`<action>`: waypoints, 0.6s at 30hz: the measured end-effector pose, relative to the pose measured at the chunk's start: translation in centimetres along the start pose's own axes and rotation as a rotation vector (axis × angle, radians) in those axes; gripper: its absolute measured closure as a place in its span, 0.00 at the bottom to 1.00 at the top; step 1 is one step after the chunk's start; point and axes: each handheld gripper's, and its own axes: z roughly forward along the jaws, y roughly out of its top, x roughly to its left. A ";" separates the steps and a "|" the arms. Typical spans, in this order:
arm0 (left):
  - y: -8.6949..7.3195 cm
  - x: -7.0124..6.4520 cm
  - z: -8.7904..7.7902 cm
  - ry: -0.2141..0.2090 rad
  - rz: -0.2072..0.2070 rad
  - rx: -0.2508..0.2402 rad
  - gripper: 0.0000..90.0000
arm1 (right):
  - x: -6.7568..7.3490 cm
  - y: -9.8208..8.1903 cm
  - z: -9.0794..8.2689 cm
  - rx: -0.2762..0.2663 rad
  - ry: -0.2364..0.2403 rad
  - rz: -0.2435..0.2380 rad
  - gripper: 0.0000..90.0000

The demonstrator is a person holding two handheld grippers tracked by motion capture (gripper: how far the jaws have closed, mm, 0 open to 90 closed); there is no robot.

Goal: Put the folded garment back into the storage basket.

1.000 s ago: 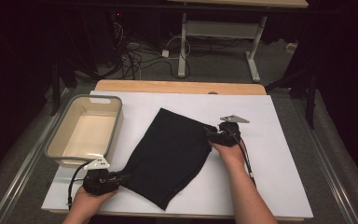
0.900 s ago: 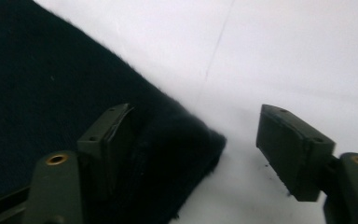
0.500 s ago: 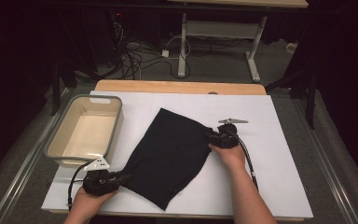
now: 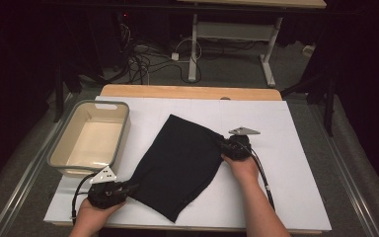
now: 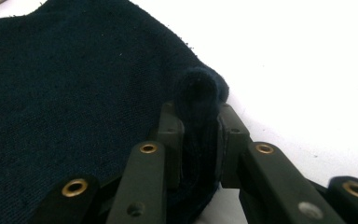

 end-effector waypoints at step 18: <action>4.0 -1.9 0.5 0.126 0.120 0.266 0.77 | 0.2 -0.5 -1.0 -0.101 0.013 -0.028 0.86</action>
